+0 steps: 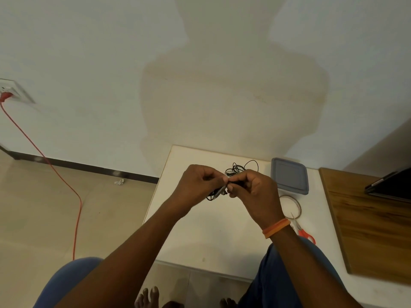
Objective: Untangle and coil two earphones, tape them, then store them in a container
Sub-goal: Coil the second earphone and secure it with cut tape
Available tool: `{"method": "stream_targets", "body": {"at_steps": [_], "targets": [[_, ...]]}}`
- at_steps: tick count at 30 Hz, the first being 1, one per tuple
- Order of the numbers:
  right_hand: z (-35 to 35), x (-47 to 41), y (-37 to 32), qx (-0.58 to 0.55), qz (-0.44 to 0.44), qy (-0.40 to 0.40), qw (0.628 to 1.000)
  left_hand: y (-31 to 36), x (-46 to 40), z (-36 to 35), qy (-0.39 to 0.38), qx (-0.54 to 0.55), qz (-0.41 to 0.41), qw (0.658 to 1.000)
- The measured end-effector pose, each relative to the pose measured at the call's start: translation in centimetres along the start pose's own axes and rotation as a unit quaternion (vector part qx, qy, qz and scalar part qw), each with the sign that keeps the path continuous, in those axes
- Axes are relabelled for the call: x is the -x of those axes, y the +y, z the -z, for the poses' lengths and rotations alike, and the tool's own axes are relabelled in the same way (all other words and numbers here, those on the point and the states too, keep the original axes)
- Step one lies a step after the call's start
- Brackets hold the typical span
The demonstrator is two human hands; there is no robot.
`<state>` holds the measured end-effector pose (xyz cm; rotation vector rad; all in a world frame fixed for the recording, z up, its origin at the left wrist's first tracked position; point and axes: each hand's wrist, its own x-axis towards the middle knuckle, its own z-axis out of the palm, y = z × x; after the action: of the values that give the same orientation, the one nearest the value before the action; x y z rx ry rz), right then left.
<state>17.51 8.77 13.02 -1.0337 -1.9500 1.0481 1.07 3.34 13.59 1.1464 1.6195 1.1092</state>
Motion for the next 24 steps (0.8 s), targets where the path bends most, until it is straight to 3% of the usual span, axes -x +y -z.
{"method": "stream_targets", "body": {"at_steps": [7,13,16,19,24], "targets": [[-0.4,0.4,-0.5,0.111,0.165,0.042,0.979,0.3,-0.2,1.2,-0.045,0.168,0.233,0.957],[-1.1,0.8,-1.2,0.167,0.231,0.040,0.958,0.7,-0.1,1.5,-0.119,0.264,0.293,0.911],[-0.9,0.7,-1.0,0.167,0.226,0.037,0.959,0.7,0.1,1.6,-0.107,0.215,0.273,0.932],[-0.4,0.4,-0.7,0.155,0.210,0.034,0.965,0.5,0.2,1.3,-0.055,0.120,0.201,0.971],[-0.7,0.5,-0.6,0.150,0.201,0.025,0.968,0.4,0.2,1.2,0.012,0.039,0.084,0.996]]}}
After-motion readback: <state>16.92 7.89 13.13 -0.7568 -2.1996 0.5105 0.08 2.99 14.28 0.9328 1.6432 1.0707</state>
